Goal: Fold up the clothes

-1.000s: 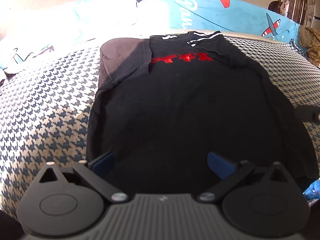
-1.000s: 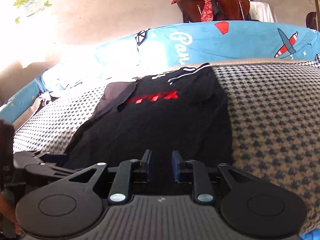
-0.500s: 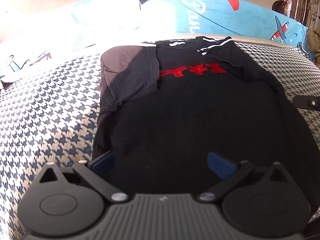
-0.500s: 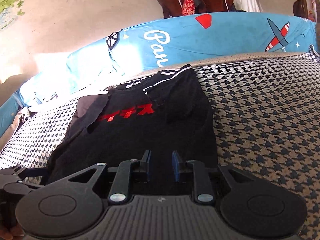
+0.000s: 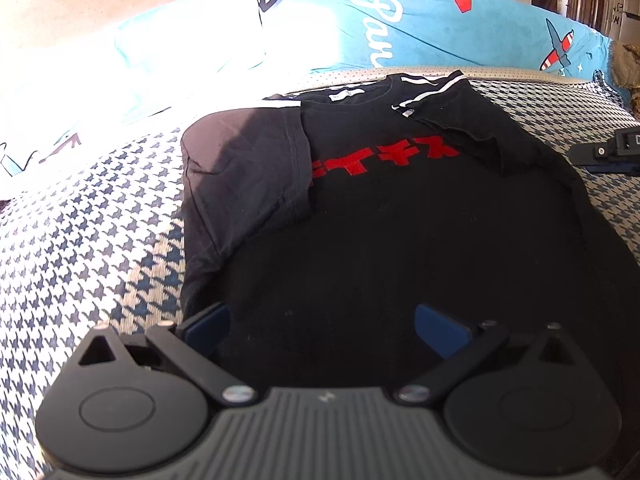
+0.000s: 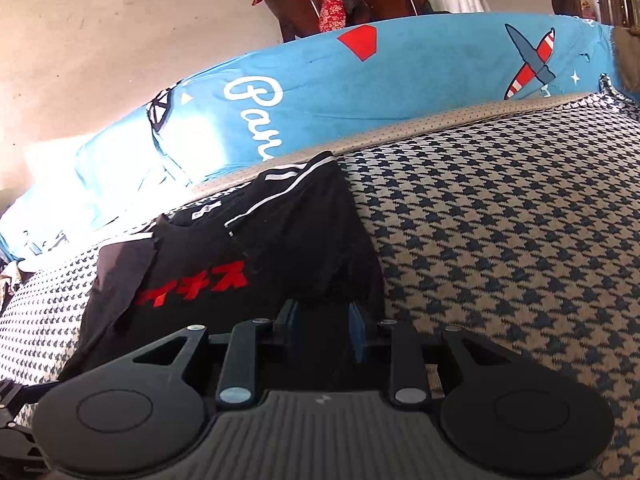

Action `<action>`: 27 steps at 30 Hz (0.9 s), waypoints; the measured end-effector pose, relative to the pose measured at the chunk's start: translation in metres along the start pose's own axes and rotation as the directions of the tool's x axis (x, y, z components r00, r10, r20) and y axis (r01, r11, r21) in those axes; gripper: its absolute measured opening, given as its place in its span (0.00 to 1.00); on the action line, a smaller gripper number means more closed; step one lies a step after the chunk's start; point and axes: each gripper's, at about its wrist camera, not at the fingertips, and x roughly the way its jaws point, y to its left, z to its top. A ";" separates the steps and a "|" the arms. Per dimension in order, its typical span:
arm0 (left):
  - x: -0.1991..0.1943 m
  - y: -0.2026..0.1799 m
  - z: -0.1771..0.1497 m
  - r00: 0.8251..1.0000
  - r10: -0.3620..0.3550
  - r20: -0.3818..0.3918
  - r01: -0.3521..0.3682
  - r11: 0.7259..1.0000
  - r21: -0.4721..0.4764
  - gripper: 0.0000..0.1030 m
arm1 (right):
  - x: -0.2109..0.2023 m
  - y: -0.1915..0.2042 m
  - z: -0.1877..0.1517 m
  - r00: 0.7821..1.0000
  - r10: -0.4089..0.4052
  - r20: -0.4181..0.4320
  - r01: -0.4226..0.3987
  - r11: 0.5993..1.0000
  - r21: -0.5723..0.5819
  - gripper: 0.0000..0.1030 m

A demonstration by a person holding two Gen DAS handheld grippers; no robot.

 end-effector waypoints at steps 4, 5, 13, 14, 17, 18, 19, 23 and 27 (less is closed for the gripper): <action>0.008 0.004 0.010 1.000 -0.001 -0.010 0.000 1.000 -0.012 1.00 | 0.016 -0.008 0.010 1.000 -0.009 -0.010 0.009 1.000 0.017 0.29; 0.009 0.006 0.012 1.000 0.000 -0.014 0.000 1.000 -0.023 1.00 | 0.020 -0.010 0.013 1.000 -0.012 -0.009 0.012 1.000 0.024 0.30; 0.014 0.017 0.016 0.998 -0.049 -0.044 0.043 0.992 -0.120 1.00 | 0.048 -0.029 0.027 1.000 -0.024 -0.005 0.024 0.997 0.074 0.40; 0.013 0.017 0.017 0.998 -0.046 -0.038 0.041 0.992 -0.120 1.00 | 0.051 -0.031 0.028 1.000 -0.021 -0.009 0.022 0.997 0.079 0.40; 0.013 0.017 0.020 0.999 -0.036 -0.022 0.033 0.992 -0.124 1.00 | 0.059 -0.037 0.031 1.000 -0.005 -0.014 0.006 0.995 0.100 0.41; 0.013 0.017 0.020 0.999 -0.037 -0.022 0.034 0.992 -0.125 1.00 | 0.061 -0.039 0.032 1.000 0.005 -0.014 -0.003 0.994 0.112 0.42; 0.013 0.017 0.020 0.999 -0.038 -0.022 0.035 0.991 -0.127 1.00 | 0.063 -0.041 0.033 1.000 0.017 -0.018 -0.015 0.992 0.128 0.43; 0.012 0.019 0.021 0.999 -0.044 -0.022 0.040 0.990 -0.134 1.00 | 0.071 -0.045 0.035 0.999 0.039 -0.016 -0.036 0.985 0.168 0.45; 0.012 0.020 0.022 0.998 -0.052 -0.026 0.048 0.989 -0.138 1.00 | 0.077 -0.042 0.038 0.998 0.066 -0.013 -0.063 0.983 0.172 0.45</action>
